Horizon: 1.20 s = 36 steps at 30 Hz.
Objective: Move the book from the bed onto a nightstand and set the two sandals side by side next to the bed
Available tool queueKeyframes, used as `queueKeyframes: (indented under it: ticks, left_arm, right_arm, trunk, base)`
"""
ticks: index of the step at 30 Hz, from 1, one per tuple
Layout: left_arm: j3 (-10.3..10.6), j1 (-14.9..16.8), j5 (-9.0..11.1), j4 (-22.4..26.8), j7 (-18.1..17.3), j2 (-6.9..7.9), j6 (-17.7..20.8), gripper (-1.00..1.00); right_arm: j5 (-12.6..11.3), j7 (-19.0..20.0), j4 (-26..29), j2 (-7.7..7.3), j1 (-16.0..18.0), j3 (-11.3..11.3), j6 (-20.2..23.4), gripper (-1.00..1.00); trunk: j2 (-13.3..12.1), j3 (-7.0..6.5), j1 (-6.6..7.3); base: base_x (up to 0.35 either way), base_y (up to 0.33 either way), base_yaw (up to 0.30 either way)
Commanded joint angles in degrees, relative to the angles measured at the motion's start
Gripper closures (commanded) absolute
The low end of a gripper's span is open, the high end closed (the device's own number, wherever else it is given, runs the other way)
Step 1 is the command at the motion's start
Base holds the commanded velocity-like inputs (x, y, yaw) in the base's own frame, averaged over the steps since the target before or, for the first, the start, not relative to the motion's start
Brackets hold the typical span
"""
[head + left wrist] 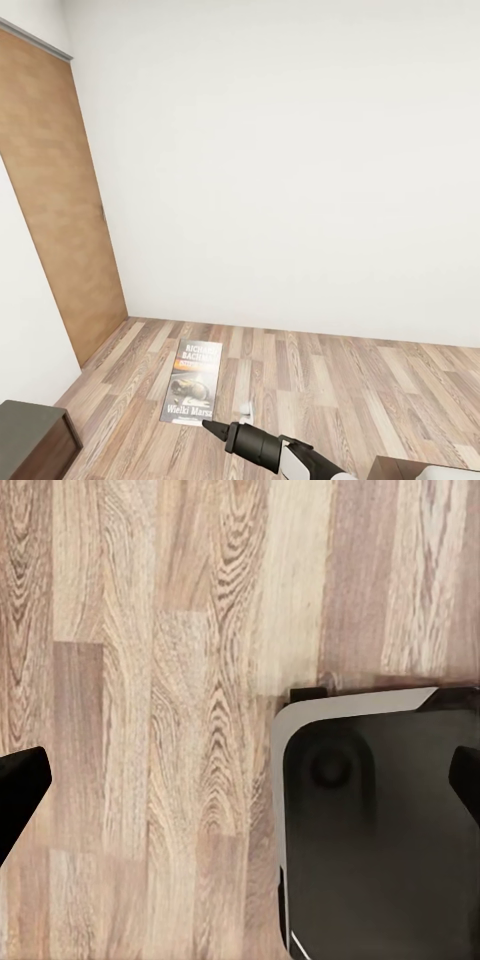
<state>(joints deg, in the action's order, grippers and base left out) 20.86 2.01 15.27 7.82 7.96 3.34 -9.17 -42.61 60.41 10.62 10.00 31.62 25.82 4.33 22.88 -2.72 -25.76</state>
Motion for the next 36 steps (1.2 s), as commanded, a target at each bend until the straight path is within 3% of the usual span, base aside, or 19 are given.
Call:
queueKeyframes:
  ticks: [1,13,36]
  left_arm:
    - [0.50,0.01,0.46,0.00,0.21,0.02,-0.15,-1.00]
    - [0.45,0.01,0.52,0.01,0.21,-0.06,-0.15,-1.00]
    - [0.17,0.01,0.62,-0.09,0.21,-0.08,-0.15,-1.00]
  right_arm:
    - [-0.52,0.11,-0.05,0.00,0.03,0.18,0.45,1.00]
    - [-0.60,0.10,-0.25,0.00,-0.12,0.27,0.19,1.00]
    - [-0.80,-0.58,-0.49,0.00,-0.20,0.28,0.15,1.00]
  trunk:
    - [0.04,0.02,-0.02]
    - [0.04,0.02,-0.02]
    - [0.04,0.02,-0.02]
  base:
    - [0.000,0.000,0.000]
    - [0.152,0.000,0.000]
    - [0.313,0.000,0.000]
